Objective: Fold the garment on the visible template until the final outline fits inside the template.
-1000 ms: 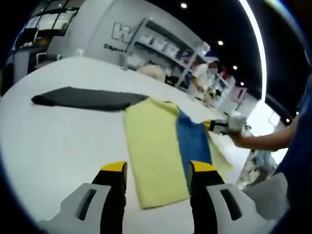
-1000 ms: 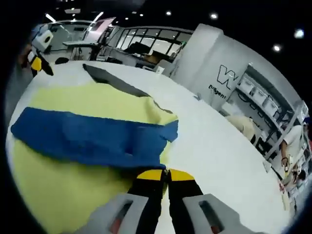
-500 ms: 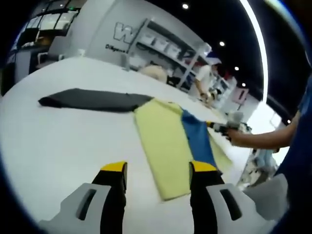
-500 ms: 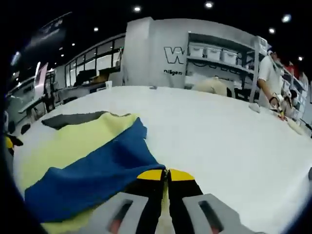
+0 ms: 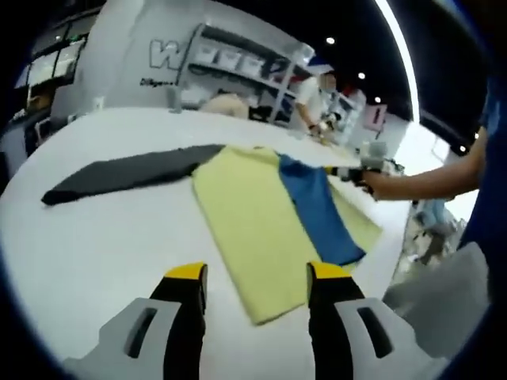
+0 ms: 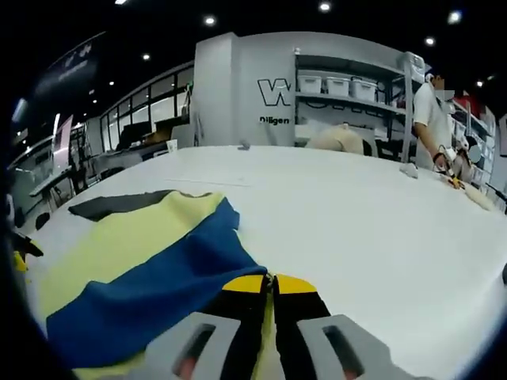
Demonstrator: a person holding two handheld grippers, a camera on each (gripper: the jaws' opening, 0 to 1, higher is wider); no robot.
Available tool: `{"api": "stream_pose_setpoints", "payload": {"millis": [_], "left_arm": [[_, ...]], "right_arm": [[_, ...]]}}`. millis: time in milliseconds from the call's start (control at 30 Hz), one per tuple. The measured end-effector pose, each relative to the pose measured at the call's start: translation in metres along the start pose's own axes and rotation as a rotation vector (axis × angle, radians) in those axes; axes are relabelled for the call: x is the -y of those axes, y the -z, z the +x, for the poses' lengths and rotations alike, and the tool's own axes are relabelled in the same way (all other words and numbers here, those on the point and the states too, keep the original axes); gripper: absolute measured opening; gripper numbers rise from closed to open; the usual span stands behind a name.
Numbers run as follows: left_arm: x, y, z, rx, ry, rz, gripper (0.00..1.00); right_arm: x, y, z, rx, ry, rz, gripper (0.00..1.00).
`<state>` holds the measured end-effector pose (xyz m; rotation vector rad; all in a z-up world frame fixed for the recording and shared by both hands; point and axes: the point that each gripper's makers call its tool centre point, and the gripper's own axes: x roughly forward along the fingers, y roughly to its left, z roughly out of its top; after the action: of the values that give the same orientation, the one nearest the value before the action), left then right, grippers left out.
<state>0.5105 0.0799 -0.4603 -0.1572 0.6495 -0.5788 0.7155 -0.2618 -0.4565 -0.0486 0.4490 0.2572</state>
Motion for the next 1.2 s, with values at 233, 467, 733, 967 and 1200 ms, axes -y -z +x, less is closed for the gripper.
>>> {"api": "stream_pose_setpoints", "payload": {"millis": [233, 467, 733, 967, 1200], "left_arm": [[-0.019, 0.020, -0.005, -0.084, -0.064, -0.036, 0.33], [-0.007, 0.026, -0.004, -0.112, -0.007, -0.071, 0.20], [0.012, 0.024, 0.004, -0.102, 0.049, -0.141, 0.23], [0.008, 0.023, 0.012, -0.127, 0.033, -0.178, 0.03], [0.002, 0.021, 0.005, -0.146, 0.019, -0.149, 0.02]], "right_arm": [[0.001, 0.000, 0.000, 0.005, -0.008, 0.003, 0.00], [-0.001, 0.001, 0.000, 0.009, -0.012, 0.004, 0.00], [0.000, 0.001, -0.001, 0.008, -0.016, 0.007, 0.00], [-0.001, 0.002, -0.001, 0.007, -0.022, 0.005, 0.00], [-0.001, 0.002, -0.002, 0.007, -0.026, 0.012, 0.00]]}}
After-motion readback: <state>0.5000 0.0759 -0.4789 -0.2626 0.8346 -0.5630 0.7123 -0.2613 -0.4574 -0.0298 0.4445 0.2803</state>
